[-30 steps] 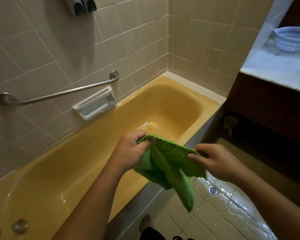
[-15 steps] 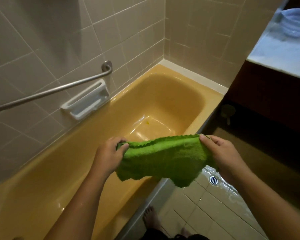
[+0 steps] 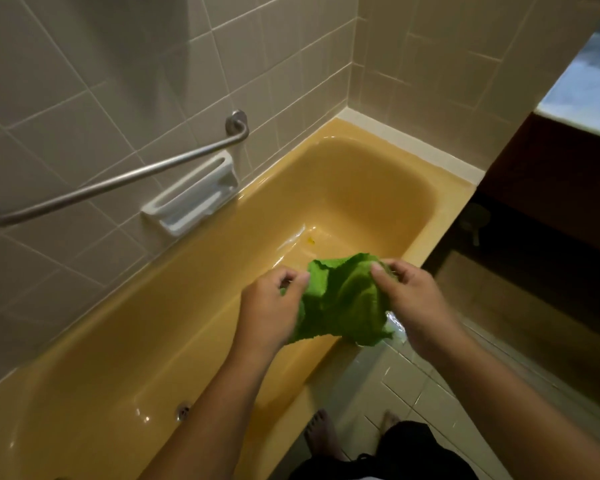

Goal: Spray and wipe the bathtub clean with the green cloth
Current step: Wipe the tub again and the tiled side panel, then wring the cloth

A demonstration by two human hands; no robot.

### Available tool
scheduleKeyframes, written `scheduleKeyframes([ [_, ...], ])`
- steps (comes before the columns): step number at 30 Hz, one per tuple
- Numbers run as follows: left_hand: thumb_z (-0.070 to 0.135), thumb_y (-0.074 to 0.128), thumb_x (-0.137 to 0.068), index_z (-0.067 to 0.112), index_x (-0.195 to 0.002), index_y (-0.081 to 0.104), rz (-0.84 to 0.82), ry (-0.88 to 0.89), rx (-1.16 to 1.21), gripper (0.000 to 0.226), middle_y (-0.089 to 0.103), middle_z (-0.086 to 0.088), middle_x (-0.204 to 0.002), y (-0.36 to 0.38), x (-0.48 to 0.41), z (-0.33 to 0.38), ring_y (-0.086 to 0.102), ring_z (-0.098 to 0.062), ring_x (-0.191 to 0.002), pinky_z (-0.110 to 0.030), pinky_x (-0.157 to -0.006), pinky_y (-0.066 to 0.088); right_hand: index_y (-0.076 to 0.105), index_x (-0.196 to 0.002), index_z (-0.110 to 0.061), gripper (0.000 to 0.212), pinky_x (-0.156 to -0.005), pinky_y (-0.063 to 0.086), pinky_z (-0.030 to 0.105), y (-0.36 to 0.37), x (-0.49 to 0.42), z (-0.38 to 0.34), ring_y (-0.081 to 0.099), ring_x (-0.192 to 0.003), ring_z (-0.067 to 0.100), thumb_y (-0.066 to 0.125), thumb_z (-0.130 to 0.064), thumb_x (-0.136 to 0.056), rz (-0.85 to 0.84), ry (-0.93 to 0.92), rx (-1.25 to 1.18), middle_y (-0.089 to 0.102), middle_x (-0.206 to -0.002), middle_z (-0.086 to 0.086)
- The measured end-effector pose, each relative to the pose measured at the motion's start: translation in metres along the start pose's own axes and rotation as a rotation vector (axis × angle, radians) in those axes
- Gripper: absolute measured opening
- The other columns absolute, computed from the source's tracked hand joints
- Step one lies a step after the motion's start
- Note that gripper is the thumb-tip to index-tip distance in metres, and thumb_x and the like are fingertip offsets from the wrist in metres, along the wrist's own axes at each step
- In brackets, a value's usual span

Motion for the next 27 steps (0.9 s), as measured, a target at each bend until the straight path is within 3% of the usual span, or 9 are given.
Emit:
scheduleKeyframes([
  [3,0.031,0.064,-0.102,0.028,-0.102,0.078,-0.085,-0.045,0.050,0.014,0.071,0.014,-0.092,0.014,0.000,0.007,0.065,-0.001,-0.078,-0.023,-0.066,0.058,0.070,-0.109,-0.014,0.017,-0.090,0.059,0.048,0.029,0.006,0.001,0.075,-0.090,0.024,0.057,-0.005,-0.104,-0.126,0.079,-0.084,0.078,-0.098,0.008],
  [6,0.027,0.065,-0.102,0.028,-0.105,0.077,-0.133,-0.072,0.054,0.013,0.072,0.012,-0.097,0.015,-0.001,0.006,0.062,-0.003,-0.068,-0.013,-0.055,0.044,0.067,-0.124,-0.012,0.033,-0.102,0.053,0.053,0.040,0.008,0.007,0.072,-0.105,0.030,0.059,0.007,-0.098,-0.205,0.129,-0.065,0.076,-0.107,0.011],
  [8,0.027,0.064,-0.101,0.029,-0.104,0.076,-0.116,-0.023,-0.016,0.013,0.070,0.015,-0.094,0.009,-0.002,0.008,0.063,-0.004,-0.079,-0.016,-0.062,0.046,0.064,-0.131,-0.011,0.040,-0.102,0.054,0.054,0.042,0.010,0.007,0.072,-0.107,0.033,0.065,0.005,-0.095,-0.213,0.120,-0.026,0.075,-0.110,0.015],
  [11,0.032,0.060,-0.102,0.034,-0.103,0.073,-0.083,0.057,-0.152,0.014,0.063,0.020,-0.085,0.001,-0.004,0.009,0.060,-0.011,-0.096,-0.038,-0.081,0.055,0.064,-0.128,-0.016,0.040,-0.098,0.057,0.052,0.042,0.014,0.005,0.072,-0.104,0.034,0.072,0.000,-0.092,-0.194,0.086,0.003,0.073,-0.111,0.021],
  [14,0.029,0.061,-0.101,0.031,-0.096,0.074,-0.064,0.007,0.027,0.014,0.071,0.008,-0.079,0.000,-0.008,0.004,0.069,-0.014,-0.077,-0.044,-0.072,0.061,0.062,-0.133,-0.024,0.047,-0.092,0.061,0.048,0.046,0.013,0.009,0.073,-0.102,0.031,0.077,-0.011,-0.091,-0.191,0.041,0.083,0.071,-0.113,0.020],
  [18,0.021,0.067,-0.098,0.027,-0.095,0.077,-0.117,-0.084,0.285,0.012,0.073,0.001,-0.077,0.011,-0.004,-0.001,0.074,-0.027,-0.081,-0.053,-0.076,0.063,0.066,-0.129,-0.032,0.042,-0.083,0.061,0.029,0.053,0.017,0.006,0.072,-0.103,0.017,0.073,-0.008,-0.095,-0.200,-0.079,0.129,0.073,-0.110,0.006],
  [20,0.017,0.069,-0.097,0.027,-0.106,0.073,-0.120,-0.117,0.399,0.014,0.071,-0.002,-0.075,0.014,-0.004,-0.003,0.075,-0.029,-0.082,-0.051,-0.077,0.065,0.068,-0.128,-0.034,0.040,-0.090,0.062,0.035,0.052,0.018,0.004,0.072,-0.105,0.014,0.071,-0.010,-0.097,-0.199,-0.125,0.152,0.074,-0.110,0.002],
  [23,0.009,0.070,-0.096,0.028,-0.118,0.063,-0.107,-0.167,0.526,0.029,0.069,-0.004,-0.076,0.012,-0.007,-0.002,0.074,-0.023,-0.075,-0.038,-0.067,0.063,0.067,-0.125,-0.036,0.034,-0.093,0.060,0.041,0.048,0.023,-0.002,0.071,-0.102,0.010,0.075,-0.022,-0.095,-0.213,-0.194,0.217,0.075,-0.104,-0.004],
  [27,0.004,0.068,-0.097,0.020,-0.118,0.064,-0.132,-0.229,0.633,0.027,0.062,-0.005,-0.072,0.014,-0.006,0.001,0.069,-0.016,-0.064,-0.032,-0.061,0.058,0.060,-0.132,-0.033,0.059,-0.093,0.057,0.027,0.051,0.033,-0.011,0.064,-0.107,0.000,0.088,-0.030,-0.081,-0.248,-0.360,0.459,0.068,-0.109,-0.018],
])
Point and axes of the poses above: each hand's wrist, its own x-axis away from the middle knuckle, its own y-axis out of the palm, z = x × y, the point moved 6 cm from there along -x, towards the middle knuckle
